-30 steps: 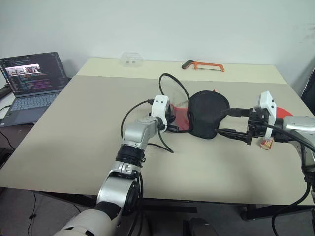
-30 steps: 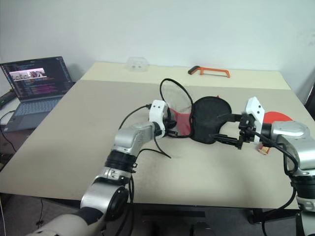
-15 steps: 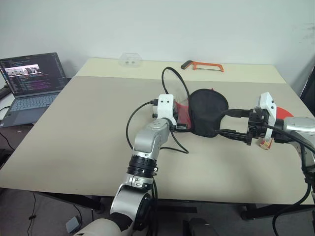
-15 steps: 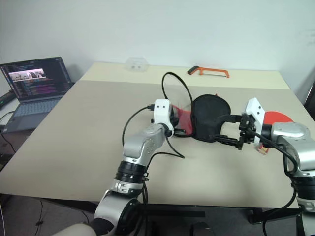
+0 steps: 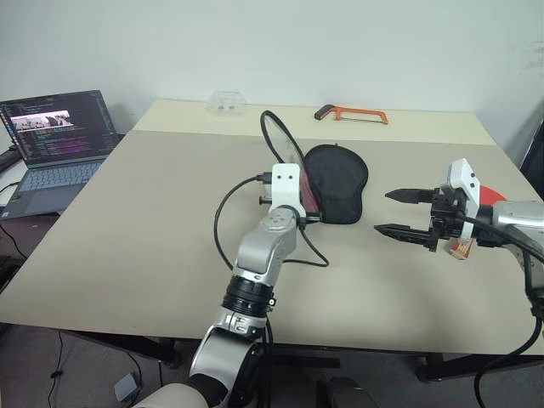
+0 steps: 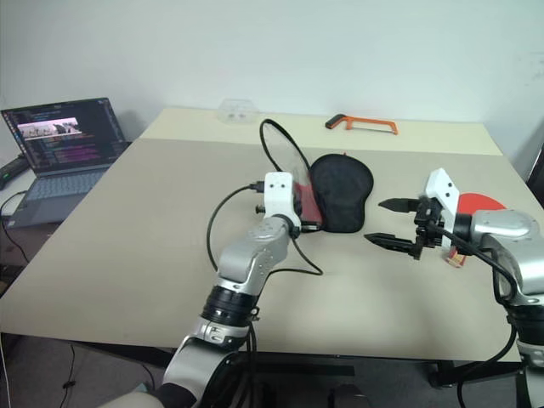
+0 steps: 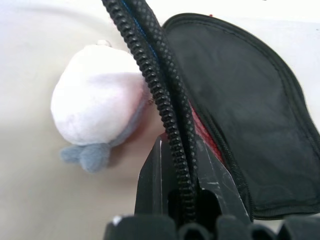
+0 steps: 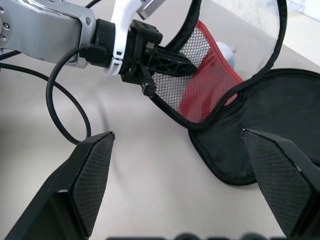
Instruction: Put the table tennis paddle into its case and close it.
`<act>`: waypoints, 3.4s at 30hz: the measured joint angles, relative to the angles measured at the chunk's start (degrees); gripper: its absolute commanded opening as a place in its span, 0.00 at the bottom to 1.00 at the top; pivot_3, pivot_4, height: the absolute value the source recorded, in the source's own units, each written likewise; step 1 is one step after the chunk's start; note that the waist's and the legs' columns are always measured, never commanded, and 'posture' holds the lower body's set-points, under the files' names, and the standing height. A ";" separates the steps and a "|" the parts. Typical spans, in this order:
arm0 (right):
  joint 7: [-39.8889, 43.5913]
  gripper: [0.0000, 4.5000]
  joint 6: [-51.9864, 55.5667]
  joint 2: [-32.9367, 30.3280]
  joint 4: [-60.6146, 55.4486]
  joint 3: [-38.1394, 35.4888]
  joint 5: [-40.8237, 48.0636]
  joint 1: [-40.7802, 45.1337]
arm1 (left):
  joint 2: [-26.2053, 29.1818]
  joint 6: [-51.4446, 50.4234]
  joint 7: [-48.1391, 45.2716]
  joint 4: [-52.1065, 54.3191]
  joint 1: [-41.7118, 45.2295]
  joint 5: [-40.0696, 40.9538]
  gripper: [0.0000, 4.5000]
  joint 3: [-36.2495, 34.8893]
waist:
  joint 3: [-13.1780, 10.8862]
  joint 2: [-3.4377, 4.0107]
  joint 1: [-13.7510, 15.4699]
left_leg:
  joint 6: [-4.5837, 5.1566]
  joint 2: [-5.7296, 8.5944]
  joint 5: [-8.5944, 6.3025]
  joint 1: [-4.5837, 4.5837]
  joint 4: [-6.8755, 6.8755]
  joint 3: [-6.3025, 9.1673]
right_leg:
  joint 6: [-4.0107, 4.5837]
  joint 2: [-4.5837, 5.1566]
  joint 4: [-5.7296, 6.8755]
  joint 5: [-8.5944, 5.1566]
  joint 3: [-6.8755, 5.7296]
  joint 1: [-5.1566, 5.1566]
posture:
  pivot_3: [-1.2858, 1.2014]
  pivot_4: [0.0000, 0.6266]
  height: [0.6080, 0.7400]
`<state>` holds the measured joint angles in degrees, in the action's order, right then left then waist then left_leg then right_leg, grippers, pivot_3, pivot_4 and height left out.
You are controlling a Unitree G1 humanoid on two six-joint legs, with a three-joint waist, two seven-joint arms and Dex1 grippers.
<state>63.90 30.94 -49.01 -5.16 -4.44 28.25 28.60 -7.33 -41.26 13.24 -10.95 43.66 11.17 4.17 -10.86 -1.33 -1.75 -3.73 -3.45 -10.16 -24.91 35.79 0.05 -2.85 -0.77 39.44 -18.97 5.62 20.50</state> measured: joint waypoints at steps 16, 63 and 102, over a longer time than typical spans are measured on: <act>-0.19 1.00 1.63 -1.46 -2.66 -1.21 0.10 -1.87 | -0.09 1.94 3.74 -4.70 0.12 7.95 0.01 0.37 | 0.00 0.00 0.06 | 0.00 0.02 0.00 0.00 0.01 0.00 | 0.00 0.01 -0.01 0.00 -0.01 -0.01 | 0.52 0.24 1.00; -46.94 1.00 16.47 8.67 12.89 -12.00 -13.02 4.14 | 41.64 -10.23 -49.97 30.23 -4.67 14.63 1.00 13.98 | 0.02 0.06 -0.23 | 0.01 -0.06 0.00 0.02 -0.04 -0.09 | 0.03 0.01 0.05 -0.02 0.06 0.12 | 0.52 0.24 1.00; -78.56 0.29 26.94 23.73 33.25 -21.20 -19.24 18.38 | 45.41 -0.64 -59.41 26.24 -9.10 11.43 1.00 6.42 | 0.03 0.09 -1.65 | 0.02 -0.10 0.01 -0.42 -0.05 -0.23 | 0.11 -0.06 0.51 -0.05 0.21 0.84 | 0.52 0.24 1.00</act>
<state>-14.66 57.88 -25.27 28.09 -25.64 9.01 46.98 38.08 -41.90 -46.17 15.29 34.56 22.60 10.59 -10.83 -1.24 -3.40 -3.70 -3.55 -10.16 -25.33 35.74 -0.18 -2.75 -0.83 39.95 -19.02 5.83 21.34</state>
